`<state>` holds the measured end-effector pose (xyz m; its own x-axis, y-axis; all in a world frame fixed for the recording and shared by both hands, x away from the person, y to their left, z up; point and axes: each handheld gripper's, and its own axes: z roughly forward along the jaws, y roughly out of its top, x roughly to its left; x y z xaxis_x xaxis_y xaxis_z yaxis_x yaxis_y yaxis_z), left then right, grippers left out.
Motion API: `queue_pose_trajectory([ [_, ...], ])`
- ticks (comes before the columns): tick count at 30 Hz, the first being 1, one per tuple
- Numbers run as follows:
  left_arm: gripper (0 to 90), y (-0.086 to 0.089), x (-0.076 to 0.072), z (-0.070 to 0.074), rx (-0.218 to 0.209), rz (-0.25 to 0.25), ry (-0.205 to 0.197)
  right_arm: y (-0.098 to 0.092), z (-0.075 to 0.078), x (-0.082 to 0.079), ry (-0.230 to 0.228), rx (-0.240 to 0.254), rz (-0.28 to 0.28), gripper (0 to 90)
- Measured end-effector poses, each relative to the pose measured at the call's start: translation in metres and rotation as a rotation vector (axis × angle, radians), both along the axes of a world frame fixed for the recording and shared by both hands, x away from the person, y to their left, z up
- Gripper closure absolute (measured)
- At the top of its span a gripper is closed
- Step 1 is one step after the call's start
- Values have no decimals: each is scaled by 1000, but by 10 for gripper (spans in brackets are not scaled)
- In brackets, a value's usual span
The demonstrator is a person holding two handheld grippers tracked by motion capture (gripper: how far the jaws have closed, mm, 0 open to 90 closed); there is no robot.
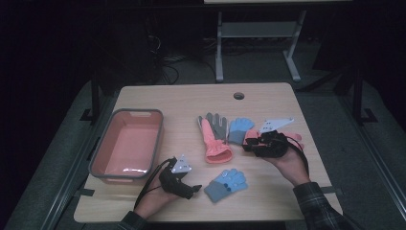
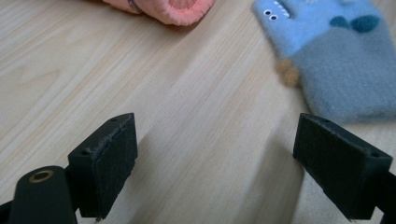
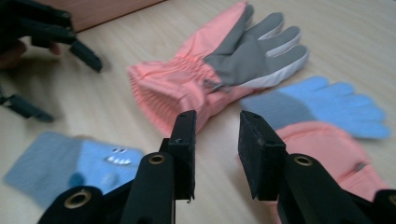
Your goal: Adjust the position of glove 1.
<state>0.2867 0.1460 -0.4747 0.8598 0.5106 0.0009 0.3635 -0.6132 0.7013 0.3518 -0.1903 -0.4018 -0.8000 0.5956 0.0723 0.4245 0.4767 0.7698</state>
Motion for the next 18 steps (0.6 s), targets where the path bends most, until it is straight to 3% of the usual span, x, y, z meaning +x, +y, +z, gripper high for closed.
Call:
queue_pose_trajectory([
  [7,126,0,0,-3,-29,-12,-11,0,8,25,-9,-13,-42,627],
  [16,126,-1,0,-2,-24,-12,-7,0,9,57,53,-33,-50,578],
  [18,126,-1,0,-3,-25,-12,-8,1,7,65,59,-61,-47,592],
])
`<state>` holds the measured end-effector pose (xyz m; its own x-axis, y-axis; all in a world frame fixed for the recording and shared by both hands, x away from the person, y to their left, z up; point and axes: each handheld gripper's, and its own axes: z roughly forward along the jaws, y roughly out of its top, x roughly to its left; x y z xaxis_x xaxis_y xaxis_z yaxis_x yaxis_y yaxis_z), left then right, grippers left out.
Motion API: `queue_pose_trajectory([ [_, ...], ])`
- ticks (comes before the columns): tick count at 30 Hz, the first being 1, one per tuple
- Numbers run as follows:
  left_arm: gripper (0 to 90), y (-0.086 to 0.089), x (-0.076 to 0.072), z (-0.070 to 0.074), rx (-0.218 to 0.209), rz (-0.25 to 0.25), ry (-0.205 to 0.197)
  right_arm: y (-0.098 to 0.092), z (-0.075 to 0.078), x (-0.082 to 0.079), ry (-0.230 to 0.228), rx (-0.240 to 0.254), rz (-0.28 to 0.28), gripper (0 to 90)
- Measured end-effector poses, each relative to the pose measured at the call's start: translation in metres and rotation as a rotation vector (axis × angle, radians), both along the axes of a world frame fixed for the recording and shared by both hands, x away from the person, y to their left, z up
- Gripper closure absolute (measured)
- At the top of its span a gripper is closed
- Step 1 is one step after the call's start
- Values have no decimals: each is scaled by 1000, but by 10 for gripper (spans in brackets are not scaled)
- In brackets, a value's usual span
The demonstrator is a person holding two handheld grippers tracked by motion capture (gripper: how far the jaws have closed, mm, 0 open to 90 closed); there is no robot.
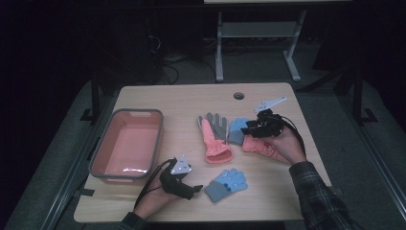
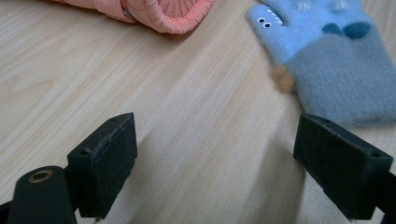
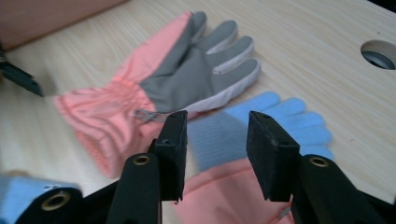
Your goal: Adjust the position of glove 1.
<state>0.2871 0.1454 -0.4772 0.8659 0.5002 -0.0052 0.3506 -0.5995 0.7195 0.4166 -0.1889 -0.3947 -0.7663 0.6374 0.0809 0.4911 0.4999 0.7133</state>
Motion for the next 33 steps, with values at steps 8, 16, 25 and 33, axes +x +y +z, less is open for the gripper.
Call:
queue_pose_trajectory([
  [8,126,0,0,0,-1,1,2,10,-11,33,25,-63,15,673],
  [16,126,0,0,0,-3,5,5,17,-36,56,93,-91,-4,665],
  [25,126,-2,-1,0,-2,1,6,27,-56,65,136,-146,8,662],
  [33,126,-2,-1,0,-2,2,5,33,-59,67,141,-202,13,800],
])
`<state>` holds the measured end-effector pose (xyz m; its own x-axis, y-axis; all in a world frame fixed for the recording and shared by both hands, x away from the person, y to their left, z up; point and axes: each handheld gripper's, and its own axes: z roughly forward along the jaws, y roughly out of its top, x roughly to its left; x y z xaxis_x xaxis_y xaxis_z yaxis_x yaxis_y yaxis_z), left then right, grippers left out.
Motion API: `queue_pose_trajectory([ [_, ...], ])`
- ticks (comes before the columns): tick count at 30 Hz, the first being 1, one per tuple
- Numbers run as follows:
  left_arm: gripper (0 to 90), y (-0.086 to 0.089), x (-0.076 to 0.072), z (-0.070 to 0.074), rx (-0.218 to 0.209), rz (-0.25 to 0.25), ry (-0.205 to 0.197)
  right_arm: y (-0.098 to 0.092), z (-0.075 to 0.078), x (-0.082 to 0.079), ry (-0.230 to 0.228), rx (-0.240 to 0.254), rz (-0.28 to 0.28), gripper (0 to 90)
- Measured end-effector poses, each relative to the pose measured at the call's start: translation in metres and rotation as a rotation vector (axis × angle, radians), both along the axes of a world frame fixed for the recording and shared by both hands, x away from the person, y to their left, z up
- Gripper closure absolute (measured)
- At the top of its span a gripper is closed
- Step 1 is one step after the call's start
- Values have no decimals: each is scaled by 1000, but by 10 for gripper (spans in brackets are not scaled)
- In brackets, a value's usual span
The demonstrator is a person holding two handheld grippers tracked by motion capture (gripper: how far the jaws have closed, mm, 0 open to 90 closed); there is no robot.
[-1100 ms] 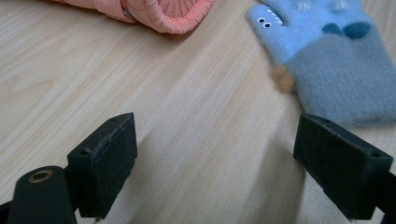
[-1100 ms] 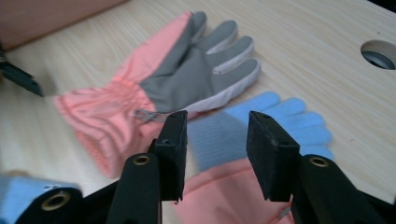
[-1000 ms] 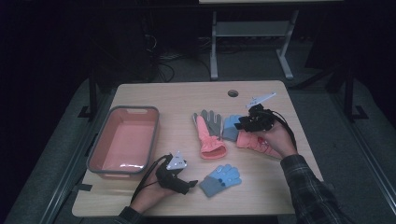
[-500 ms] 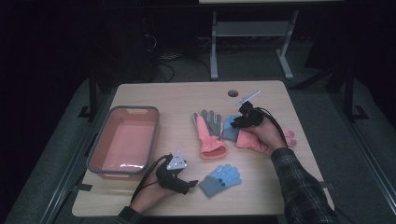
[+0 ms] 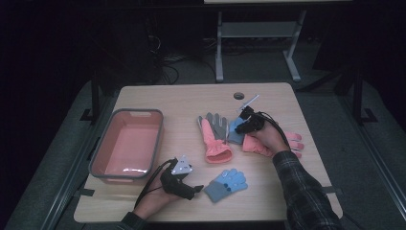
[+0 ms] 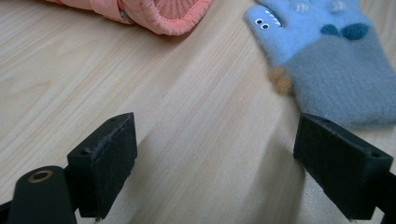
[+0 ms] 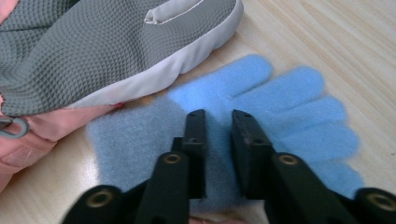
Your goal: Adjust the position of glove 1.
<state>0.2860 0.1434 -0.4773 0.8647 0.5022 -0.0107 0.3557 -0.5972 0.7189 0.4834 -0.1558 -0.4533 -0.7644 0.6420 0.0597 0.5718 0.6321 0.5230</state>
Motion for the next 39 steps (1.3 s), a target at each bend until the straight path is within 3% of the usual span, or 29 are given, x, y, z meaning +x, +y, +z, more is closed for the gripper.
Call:
queue_pose_trajectory([
  [2,126,0,0,0,0,-1,-1,-1,0,1,15,11,-4,839],
  [10,126,0,0,0,0,-1,-1,-4,8,0,0,54,-29,883],
  [17,126,0,0,0,2,-3,-2,-11,31,-5,-34,127,-40,886],
  [20,126,0,0,0,1,-1,-1,-18,50,-11,-62,175,-51,886],
  [23,126,0,1,0,3,-3,-9,-21,58,-15,-76,180,-53,886],
  [29,126,0,1,0,4,-5,-8,-32,80,-38,-121,190,-59,885],
  [39,126,0,0,0,-2,-1,-5,-44,92,-71,-151,231,-49,885],
])
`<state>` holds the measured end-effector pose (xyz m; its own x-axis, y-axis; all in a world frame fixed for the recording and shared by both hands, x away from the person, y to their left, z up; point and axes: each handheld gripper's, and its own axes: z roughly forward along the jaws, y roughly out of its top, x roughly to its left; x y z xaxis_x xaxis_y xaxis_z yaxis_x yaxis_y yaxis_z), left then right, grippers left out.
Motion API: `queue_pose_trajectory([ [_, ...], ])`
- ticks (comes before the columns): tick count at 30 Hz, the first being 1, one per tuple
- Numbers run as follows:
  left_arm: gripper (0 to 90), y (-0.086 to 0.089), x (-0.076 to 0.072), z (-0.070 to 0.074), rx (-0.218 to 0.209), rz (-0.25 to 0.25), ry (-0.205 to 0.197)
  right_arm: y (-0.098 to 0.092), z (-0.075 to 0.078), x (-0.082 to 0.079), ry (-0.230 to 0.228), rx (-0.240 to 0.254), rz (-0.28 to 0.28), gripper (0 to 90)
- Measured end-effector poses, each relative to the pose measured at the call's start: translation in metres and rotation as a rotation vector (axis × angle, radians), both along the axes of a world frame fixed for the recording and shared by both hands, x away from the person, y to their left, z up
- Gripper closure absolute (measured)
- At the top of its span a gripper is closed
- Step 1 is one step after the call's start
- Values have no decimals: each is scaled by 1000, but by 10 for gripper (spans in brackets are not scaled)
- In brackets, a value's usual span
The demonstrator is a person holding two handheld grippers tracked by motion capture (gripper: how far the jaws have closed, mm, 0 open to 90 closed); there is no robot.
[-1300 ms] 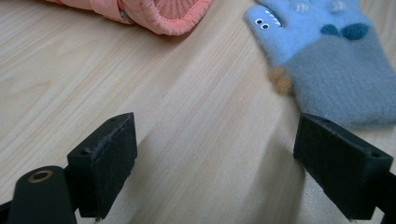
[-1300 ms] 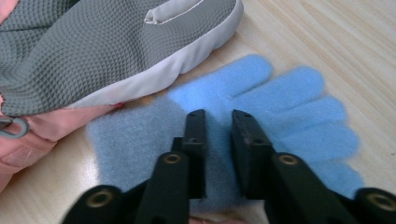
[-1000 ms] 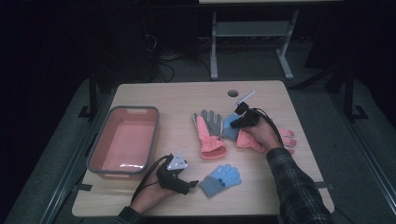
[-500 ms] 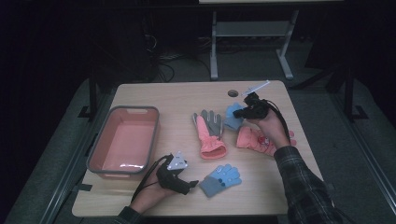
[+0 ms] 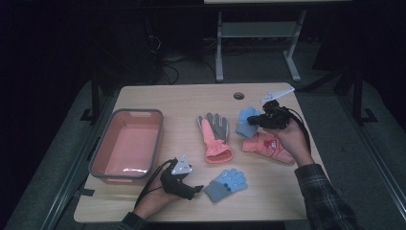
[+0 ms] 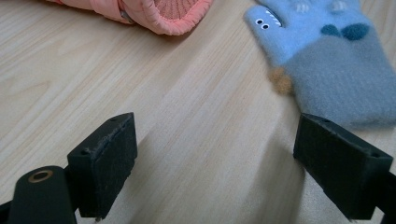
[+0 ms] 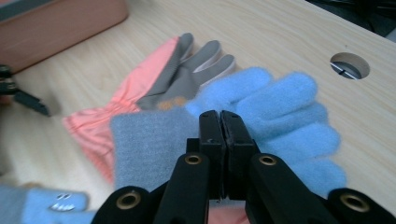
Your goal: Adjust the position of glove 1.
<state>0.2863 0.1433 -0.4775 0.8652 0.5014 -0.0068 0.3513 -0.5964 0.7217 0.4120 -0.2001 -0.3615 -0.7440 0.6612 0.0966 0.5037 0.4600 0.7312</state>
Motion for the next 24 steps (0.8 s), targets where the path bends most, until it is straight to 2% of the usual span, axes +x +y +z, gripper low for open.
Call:
queue_pose_trajectory([
  [6,126,0,0,0,6,-2,-4,-2,1,-26,-5,4,13,885],
  [10,127,0,0,0,5,-2,-3,-3,-3,-43,-7,14,24,884],
  [13,127,0,0,0,3,-1,-3,-3,-8,-54,-2,4,37,884],
  [19,127,0,0,0,3,0,-3,-7,-16,-72,23,8,34,884],
  [24,127,0,0,0,-3,3,-4,-15,-32,-95,64,-4,19,884],
])
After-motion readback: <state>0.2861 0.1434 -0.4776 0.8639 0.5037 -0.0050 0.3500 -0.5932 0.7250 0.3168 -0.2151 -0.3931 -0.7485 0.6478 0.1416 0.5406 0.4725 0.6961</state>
